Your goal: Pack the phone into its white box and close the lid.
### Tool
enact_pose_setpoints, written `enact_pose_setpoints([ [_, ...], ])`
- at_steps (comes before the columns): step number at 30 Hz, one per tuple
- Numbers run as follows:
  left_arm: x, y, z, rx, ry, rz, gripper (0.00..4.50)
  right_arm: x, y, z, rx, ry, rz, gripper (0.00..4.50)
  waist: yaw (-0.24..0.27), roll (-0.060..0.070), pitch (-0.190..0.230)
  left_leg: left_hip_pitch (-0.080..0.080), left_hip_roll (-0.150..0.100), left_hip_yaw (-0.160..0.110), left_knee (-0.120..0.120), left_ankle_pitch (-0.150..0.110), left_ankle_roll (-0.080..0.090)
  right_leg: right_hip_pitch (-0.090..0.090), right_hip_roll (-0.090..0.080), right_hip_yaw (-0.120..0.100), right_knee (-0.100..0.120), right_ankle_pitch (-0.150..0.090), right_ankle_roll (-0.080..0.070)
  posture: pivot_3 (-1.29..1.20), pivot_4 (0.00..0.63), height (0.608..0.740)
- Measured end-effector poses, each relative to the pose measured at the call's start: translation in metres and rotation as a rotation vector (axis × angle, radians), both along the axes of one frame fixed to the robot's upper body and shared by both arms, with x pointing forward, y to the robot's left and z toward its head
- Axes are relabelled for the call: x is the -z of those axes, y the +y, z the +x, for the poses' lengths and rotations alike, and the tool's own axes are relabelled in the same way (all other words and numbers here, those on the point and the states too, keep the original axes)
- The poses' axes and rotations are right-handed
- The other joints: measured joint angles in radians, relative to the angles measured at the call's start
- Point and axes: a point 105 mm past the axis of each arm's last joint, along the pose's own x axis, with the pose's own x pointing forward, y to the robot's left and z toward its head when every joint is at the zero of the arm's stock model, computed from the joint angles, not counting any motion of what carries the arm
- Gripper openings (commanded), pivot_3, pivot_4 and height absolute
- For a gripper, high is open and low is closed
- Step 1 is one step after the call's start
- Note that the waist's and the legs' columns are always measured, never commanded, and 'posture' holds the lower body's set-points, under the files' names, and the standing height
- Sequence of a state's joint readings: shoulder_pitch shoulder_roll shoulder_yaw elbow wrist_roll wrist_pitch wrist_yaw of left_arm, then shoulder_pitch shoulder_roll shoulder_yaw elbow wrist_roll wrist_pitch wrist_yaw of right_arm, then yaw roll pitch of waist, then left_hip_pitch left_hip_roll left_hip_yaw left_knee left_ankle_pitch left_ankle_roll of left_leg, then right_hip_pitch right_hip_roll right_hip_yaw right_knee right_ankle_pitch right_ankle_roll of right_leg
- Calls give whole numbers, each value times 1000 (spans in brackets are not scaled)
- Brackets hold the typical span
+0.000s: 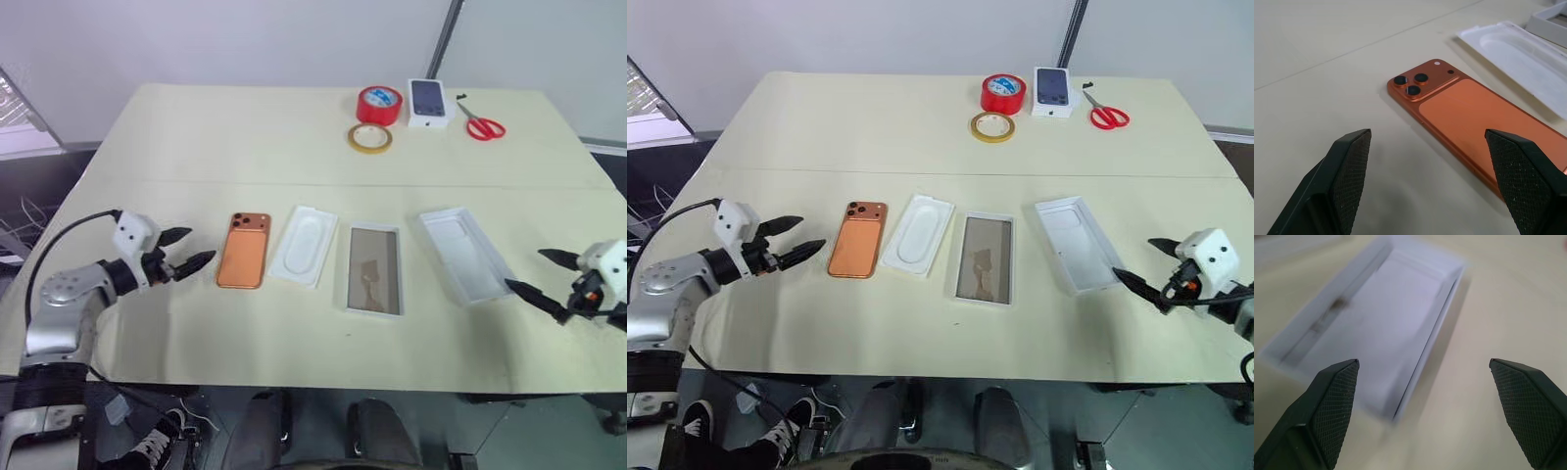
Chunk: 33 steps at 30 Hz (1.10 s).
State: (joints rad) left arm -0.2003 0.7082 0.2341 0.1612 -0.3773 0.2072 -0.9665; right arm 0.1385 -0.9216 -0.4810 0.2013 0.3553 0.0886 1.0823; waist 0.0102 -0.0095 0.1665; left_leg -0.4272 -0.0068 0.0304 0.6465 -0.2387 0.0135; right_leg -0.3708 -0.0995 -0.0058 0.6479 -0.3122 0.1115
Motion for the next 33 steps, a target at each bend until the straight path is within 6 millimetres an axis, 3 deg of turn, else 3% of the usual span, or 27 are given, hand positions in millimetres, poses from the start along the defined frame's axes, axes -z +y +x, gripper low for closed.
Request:
enact_pose_setpoints([
  [3,-2,2,-1,-11,-20,3,3893,5,0,-5,-7,28,14,4454,-3,0,0,0,0,0,0,0,0,0,0,0,0,-1,-1,0,150,728],
  [21,-8,-11,4,17,-77,57,3893,-16,8,16,-24,-65,15,4454,-5,1,0,0,0,0,-1,0,0,-1,0,0,0,1,0,0,150,728],
  [26,1,-20,8,9,-53,62,3893,-18,13,21,-39,-75,11,4454,-4,1,0,0,0,0,-1,0,0,-1,0,0,0,1,1,0,150,728],
  [33,-11,-35,25,-31,-74,60,3893,-27,35,31,-101,-100,1,4454,-3,1,0,0,0,0,0,0,0,0,0,0,0,1,1,0,150,728],
])
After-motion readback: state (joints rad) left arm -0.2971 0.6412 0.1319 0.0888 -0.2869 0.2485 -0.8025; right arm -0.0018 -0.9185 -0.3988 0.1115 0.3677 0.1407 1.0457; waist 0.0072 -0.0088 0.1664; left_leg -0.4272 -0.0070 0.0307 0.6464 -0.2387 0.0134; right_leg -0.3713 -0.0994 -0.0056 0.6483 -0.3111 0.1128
